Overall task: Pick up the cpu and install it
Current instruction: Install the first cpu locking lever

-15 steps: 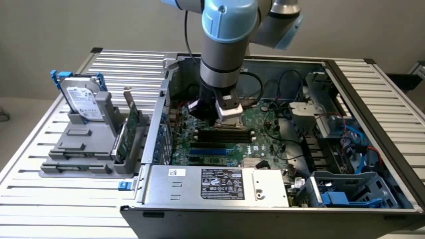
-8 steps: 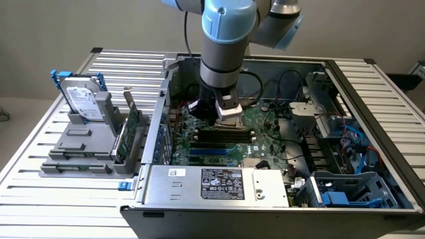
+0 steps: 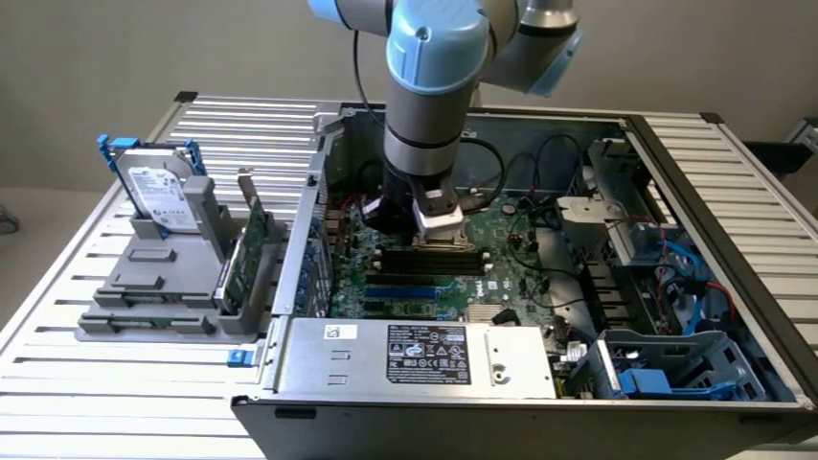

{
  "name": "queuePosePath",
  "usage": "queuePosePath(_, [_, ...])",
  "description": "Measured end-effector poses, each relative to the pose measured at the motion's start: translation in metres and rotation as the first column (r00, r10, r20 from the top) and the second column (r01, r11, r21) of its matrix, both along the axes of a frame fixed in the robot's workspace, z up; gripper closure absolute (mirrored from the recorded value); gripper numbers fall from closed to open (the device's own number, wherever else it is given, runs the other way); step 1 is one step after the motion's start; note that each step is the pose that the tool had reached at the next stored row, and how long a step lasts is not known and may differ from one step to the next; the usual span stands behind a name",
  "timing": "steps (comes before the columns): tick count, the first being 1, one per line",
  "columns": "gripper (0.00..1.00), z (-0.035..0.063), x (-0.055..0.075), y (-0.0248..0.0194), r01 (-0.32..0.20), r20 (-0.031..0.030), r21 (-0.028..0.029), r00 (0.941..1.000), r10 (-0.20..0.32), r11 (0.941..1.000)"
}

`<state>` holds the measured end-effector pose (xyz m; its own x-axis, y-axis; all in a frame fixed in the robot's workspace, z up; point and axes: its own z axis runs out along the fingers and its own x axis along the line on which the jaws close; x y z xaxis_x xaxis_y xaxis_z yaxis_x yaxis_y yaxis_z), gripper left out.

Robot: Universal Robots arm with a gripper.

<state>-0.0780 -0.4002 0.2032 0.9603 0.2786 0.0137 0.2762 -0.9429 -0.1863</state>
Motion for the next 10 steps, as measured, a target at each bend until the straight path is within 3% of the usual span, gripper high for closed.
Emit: queuePosePath(10, [0.89, -0.0044, -0.0007, 0.0044, 0.010, 0.0011, -0.0034, 1.0000, -0.010, 0.9999])
